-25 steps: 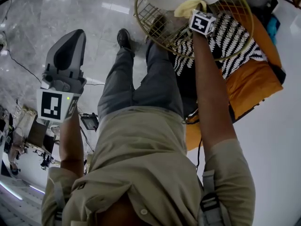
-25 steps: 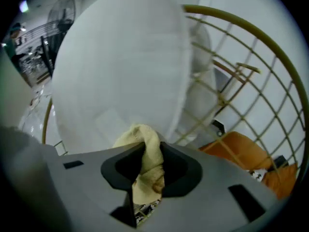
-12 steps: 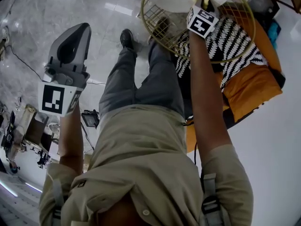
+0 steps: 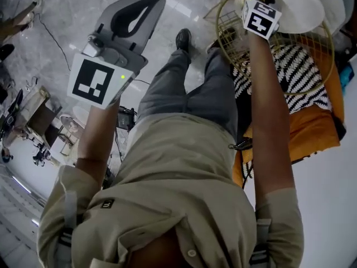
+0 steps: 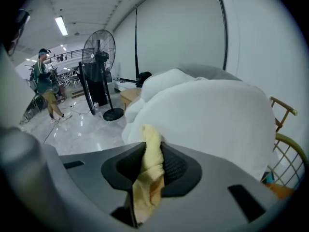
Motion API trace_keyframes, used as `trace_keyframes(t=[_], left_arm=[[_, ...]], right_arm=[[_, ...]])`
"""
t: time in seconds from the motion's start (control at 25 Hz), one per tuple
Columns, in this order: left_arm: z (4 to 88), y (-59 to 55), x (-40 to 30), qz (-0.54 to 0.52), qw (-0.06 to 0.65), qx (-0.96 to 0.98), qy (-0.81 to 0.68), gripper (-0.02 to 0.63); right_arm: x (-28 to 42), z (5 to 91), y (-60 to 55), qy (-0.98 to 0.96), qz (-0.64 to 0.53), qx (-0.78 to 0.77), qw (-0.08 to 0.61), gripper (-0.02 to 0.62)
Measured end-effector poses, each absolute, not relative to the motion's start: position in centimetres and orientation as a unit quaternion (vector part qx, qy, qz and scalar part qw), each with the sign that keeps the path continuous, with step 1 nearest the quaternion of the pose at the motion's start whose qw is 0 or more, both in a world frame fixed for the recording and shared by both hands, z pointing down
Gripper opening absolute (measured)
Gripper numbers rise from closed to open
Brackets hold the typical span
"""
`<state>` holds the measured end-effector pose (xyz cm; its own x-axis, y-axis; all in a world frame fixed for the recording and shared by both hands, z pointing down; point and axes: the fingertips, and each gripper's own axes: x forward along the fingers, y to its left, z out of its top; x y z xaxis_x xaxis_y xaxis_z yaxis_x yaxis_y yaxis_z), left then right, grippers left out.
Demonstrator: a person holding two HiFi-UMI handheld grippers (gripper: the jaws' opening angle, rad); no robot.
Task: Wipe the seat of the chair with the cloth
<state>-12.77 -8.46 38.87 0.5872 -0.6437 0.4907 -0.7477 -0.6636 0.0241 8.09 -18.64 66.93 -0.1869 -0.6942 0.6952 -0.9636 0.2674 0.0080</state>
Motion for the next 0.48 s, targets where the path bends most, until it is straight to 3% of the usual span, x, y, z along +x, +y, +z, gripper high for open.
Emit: trace_keyframes(t=[0.32,0.48], left_arm=[[35.4,-7.8,-14.4,0.207,0.099,0.881,-0.413,0.015],[32.1,-7.6,-14.8,0.191,0.085,0.886,-0.415,0.015]], right_arm=[[22.6,65.0,-17.6,-0.664,0.192,0.618,0.374,0.094],[28.3,60.3,-16.1,-0.618,0.194,0.665,0.372,0.094]])
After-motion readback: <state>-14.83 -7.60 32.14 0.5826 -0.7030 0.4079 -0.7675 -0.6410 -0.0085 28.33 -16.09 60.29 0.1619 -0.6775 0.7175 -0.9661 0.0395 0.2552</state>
